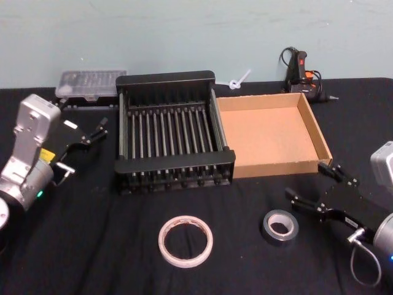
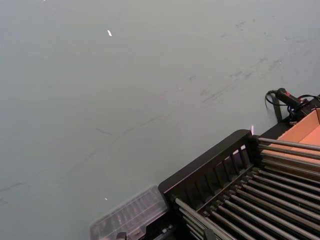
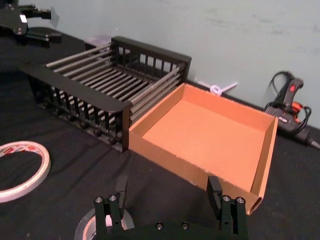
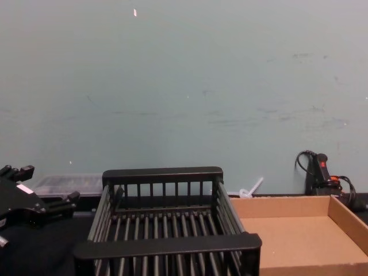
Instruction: Pick up the white tape and place it into the black box , Pick up the silver tape and place it into the brown box.
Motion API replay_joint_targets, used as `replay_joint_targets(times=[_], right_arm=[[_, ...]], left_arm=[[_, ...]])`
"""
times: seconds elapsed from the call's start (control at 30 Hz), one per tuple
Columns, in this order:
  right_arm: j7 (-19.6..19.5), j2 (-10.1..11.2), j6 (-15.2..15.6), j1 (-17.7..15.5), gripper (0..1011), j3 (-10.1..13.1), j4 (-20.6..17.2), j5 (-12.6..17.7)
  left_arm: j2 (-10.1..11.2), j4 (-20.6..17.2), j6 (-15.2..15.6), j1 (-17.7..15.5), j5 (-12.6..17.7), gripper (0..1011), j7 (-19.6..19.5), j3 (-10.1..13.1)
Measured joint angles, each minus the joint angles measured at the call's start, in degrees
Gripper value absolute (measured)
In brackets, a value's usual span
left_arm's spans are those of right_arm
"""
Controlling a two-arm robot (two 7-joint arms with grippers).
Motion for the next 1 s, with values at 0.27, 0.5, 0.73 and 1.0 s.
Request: replay_joint_targets(times=[0.27,0.5,0.73,1.0], right_arm=[[1.7,0.5,5.4,-0.5,1002,1.1,-1.3,1.3],[4.2,0.9,9.6,-0.6,1003,1.1,-1.8,1.6],[5.7,0.7,13.2,0.4,1002,0.4,-1.5,0.8],[6.8,0.0,16.0,1.5,1003,0.0,-0.9,-0.6]], left_arm=[[0.0,0.0,0.0,0.0,0.0,1001,0.0,0.0],[0.0,0.0,0.0,0.0,0.0,1001,0.0,0.0],[0.0,0.0,0.0,0.0,0.0,1001,0.0,0.0],[0.0,0.0,0.0,0.0,0.0,1001,0.0,0.0]])
